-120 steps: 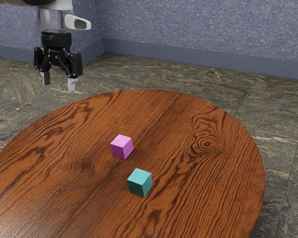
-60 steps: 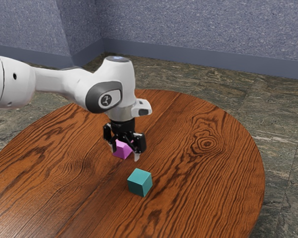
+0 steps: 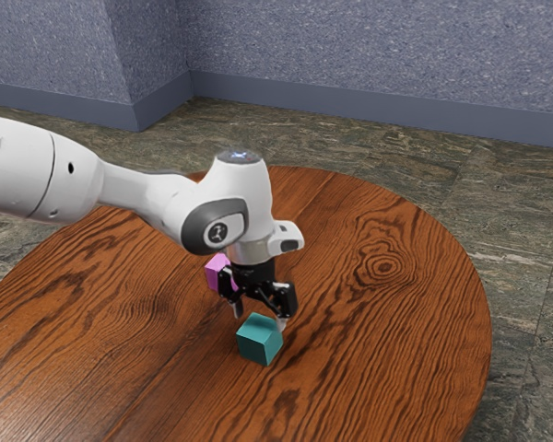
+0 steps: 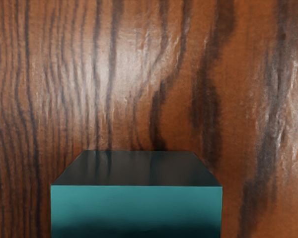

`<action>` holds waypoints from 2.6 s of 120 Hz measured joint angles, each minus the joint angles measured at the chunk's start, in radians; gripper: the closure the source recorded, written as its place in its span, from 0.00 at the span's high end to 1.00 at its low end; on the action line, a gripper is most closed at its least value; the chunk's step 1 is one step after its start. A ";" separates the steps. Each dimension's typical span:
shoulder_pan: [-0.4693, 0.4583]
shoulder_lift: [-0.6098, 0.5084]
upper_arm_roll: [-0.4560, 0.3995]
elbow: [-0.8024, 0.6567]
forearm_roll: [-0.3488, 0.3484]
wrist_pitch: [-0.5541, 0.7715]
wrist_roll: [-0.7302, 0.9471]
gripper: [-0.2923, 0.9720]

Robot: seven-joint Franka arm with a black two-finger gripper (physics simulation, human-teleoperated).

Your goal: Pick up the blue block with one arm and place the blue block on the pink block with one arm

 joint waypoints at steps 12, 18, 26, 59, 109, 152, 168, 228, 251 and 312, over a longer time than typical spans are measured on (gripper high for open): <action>0.001 0.016 0.006 0.004 0.002 0.007 -0.011 0.77; 0.002 0.022 0.006 0.004 0.007 0.009 -0.014 0.77; 0.002 0.027 0.007 0.004 0.013 0.010 -0.016 0.77; 0.002 0.072 0.003 0.006 0.055 0.014 0.006 0.75; 0.006 0.103 0.012 0.003 0.082 0.106 0.025 0.56; 0.068 0.082 0.020 0.235 0.124 -0.101 0.018 0.52; 0.257 0.079 -0.097 0.253 0.170 -0.149 0.028 0.53; 0.388 0.250 -0.236 0.397 0.324 -0.176 0.083 0.54; 0.388 0.266 -0.252 0.414 0.336 -0.181 0.096 0.54; 0.352 -0.172 -0.126 0.385 0.070 -0.363 0.125 0.73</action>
